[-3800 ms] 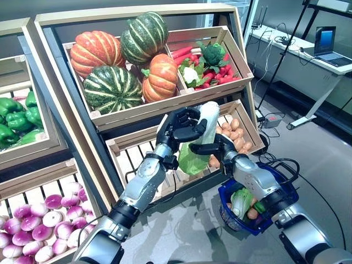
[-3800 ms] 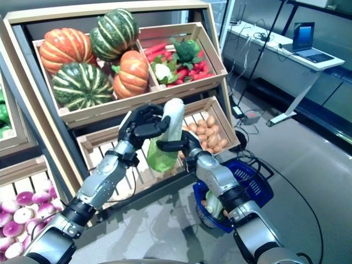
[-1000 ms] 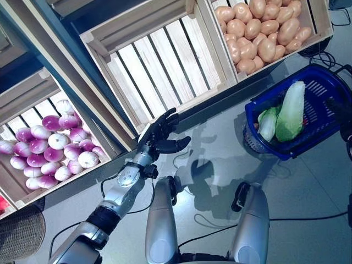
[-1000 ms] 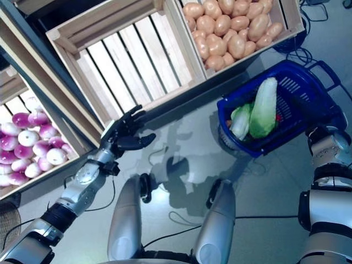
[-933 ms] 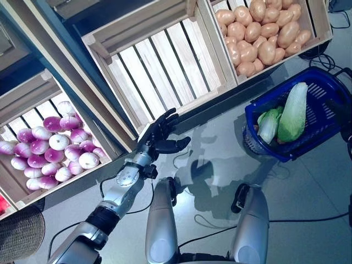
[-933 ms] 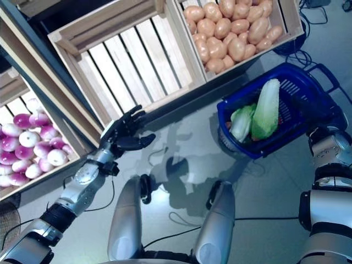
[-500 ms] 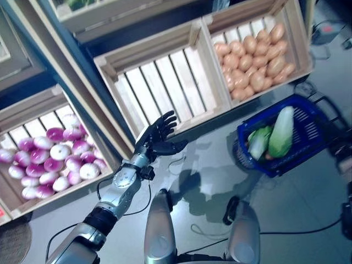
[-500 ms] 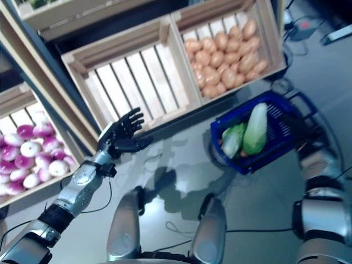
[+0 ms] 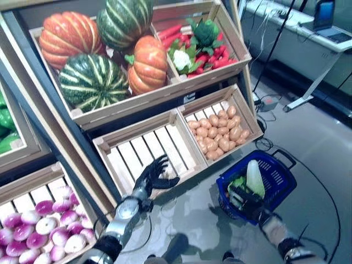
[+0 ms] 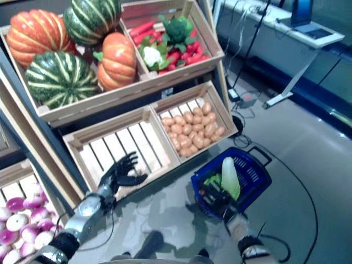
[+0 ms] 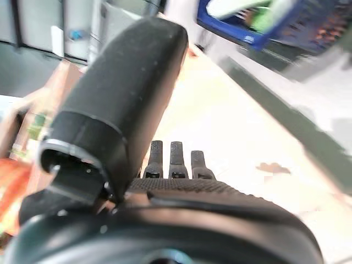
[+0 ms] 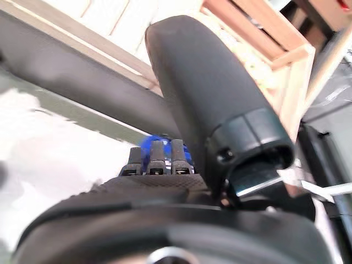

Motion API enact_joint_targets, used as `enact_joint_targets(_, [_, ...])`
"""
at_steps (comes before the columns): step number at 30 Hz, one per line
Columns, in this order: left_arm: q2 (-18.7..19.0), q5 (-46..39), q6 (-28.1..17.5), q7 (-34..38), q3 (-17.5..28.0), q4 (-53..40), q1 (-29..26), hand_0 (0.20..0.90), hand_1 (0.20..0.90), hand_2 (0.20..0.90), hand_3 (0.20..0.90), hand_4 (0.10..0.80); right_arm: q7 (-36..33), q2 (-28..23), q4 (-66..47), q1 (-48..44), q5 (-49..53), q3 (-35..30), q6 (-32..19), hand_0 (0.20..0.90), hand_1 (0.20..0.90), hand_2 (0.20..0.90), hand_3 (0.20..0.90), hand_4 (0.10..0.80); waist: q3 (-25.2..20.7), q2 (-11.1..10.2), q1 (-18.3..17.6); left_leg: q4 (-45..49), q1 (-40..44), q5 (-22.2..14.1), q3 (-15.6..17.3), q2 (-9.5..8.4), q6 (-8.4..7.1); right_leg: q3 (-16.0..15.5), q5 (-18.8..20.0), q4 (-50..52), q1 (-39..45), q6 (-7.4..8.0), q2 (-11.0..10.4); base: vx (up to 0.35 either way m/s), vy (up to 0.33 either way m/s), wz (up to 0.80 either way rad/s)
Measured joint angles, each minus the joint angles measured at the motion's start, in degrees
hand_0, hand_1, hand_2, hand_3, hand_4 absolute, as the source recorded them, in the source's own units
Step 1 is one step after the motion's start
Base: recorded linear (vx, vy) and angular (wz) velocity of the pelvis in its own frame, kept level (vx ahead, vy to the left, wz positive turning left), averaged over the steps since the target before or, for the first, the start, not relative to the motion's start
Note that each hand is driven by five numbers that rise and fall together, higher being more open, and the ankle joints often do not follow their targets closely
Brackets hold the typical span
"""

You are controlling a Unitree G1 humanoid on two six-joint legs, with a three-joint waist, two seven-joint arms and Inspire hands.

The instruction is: Put vegetables into the basket

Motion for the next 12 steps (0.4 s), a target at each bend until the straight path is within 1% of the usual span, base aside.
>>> enact_joint_targets(4, [-1.4,2.2,-0.1,-0.2,1.6,4.0,4.6,0.9,0.9,0.9,0.9,0.8,0.4,2.8,-5.2,7.0,-1.9,2.3,-0.1,0.9,0.9,0.9,0.9,0.8,-1.6,-0.6,-0.8,-3.2,2.0,1.2,0.2,0.06,-0.34,0.4,0.3,-1.6,0.8,0.5,0.7,0.01,0.022,-0.09])
enact_joint_targets(7, [-2.7,4.2,-0.8,-0.2,1.6,8.3,5.5,0.9,0.9,0.9,0.9,0.8,0.4,4.1,-6.1,8.7,-1.8,2.9,0.0,0.9,0.9,0.9,0.9,0.8,-2.3,-0.8,-1.9,-4.2,2.5,1.7,0.4,0.01,-0.33,0.6,0.5,-1.6,0.7,0.55,0.8,-0.009,0.038,-0.04])
enact_joint_targets(8, [-4.1,5.0,-2.3,0.0,1.7,12.5,5.5,0.9,0.9,0.9,0.9,0.8,0.4,5.0,-6.1,9.5,-1.9,2.9,-0.2,0.9,0.9,0.9,0.9,0.8,-3.1,-0.6,-2.4,-4.6,2.7,1.8,0.6,0.01,-0.36,1.1,0.6,-1.6,0.6,0.6,0.9,0.012,0.064,-0.18])
enact_joint_targets(9, [-5.5,5.4,-2.4,0.5,1.7,15.7,5.6,0.9,0.9,0.9,0.9,0.8,0.3,5.7,-5.9,10.0,-2.0,3.4,-0.2,0.9,0.9,0.9,0.9,0.8,-3.4,-0.4,-2.6,-4.8,3.4,1.8,0.9,-0.01,-0.36,1.6,0.7,-1.6,0.6,0.65,1.0,0.019,0.054,-0.2])
enact_joint_targets(12, [-9.1,5.8,-3.2,2.0,1.6,22.6,5.8,0.9,0.9,0.9,0.9,0.8,-0.1,7.6,-3.6,10.6,-2.0,4.1,-0.4,0.9,0.9,0.9,0.9,0.8,-4.3,-0.1,-3.4,-5.1,3.5,1.9,1.3,-0.09,-0.31,1.8,1.0,-2.0,0.6,0.64,1.0,0.017,0.029,-0.1])
